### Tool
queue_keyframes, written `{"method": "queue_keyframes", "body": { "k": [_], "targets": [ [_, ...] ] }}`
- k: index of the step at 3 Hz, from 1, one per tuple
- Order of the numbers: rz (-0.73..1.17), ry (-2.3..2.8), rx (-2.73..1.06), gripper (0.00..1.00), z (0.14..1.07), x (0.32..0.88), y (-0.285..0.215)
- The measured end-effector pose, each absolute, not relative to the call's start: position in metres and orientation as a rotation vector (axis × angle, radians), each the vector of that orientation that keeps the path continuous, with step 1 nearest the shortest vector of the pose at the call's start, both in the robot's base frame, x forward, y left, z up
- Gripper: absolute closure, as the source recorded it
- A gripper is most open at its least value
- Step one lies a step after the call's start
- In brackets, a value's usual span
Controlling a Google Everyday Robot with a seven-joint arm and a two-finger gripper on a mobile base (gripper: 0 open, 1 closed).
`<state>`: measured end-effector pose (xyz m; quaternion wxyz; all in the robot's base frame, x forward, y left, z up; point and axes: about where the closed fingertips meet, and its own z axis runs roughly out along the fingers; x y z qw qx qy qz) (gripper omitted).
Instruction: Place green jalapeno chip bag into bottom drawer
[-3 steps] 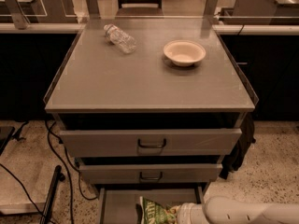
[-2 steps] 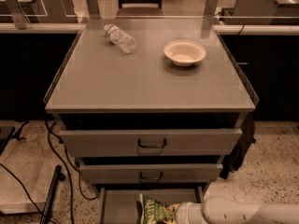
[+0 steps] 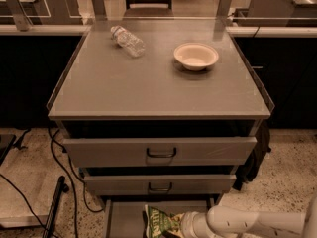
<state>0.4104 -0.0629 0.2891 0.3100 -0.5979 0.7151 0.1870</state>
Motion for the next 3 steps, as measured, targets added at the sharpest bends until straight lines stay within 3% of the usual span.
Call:
{"method": "queue_keyframes", "body": {
  "k": [3],
  "targets": [
    [0.479,1.885,-1.672,1.00,0.220,0.448,-0.059]
  ]
}}
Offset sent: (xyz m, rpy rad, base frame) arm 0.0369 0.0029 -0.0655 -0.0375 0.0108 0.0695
